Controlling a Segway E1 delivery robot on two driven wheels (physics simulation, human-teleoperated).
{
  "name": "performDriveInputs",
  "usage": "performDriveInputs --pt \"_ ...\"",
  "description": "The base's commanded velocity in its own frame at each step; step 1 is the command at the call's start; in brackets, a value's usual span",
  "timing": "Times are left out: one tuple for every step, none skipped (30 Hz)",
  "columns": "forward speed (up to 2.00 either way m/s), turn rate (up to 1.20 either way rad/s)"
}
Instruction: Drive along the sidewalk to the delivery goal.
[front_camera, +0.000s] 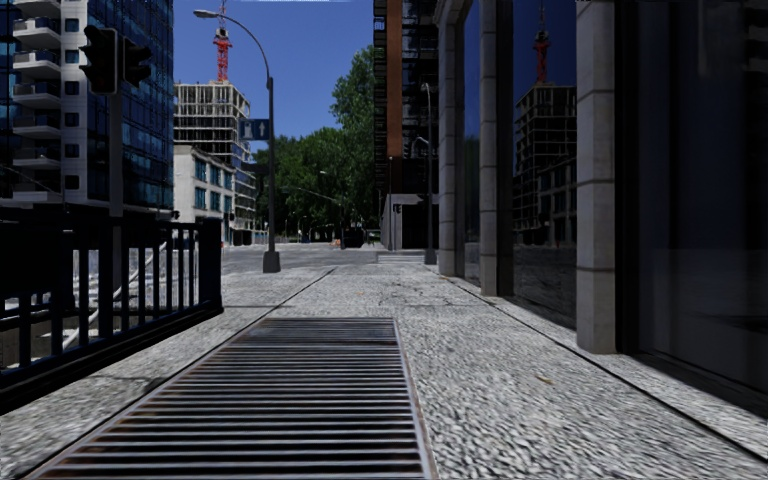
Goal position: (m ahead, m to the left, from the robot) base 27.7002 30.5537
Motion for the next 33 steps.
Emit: performDriveInputs --pt "2.0 0.0" --pt "2.0 0.0" --pt "2.0 0.0" --pt "2.0 0.0" --pt "2.0 0.0" --pt "2.0 0.0" --pt "2.0 0.0" --pt "2.0 0.0" --pt "2.0 0.0" --pt "2.0 0.0" --pt "2.0 0.0" --pt "2.0 0.0" --pt "2.0 0.0" --pt "2.0 0.0" --pt "2.0 0.0" --pt "2.0 0.0" --pt "2.0 0.0" --pt "2.0 0.0" --pt "2.0 0.0" --pt "2.0 0.0" --pt "2.0 0.0" --pt "2.0 0.0" --pt "2.0 0.0" --pt "2.0 0.0" --pt "2.0 0.0" --pt "2.0 0.0" --pt "2.0 0.06" --pt "2.0 0.12" --pt "2.0 0.21" --pt "2.0 0.32" --pt "2.0 0.36" --pt "2.0 0.36" --pt "2.0 0.37"
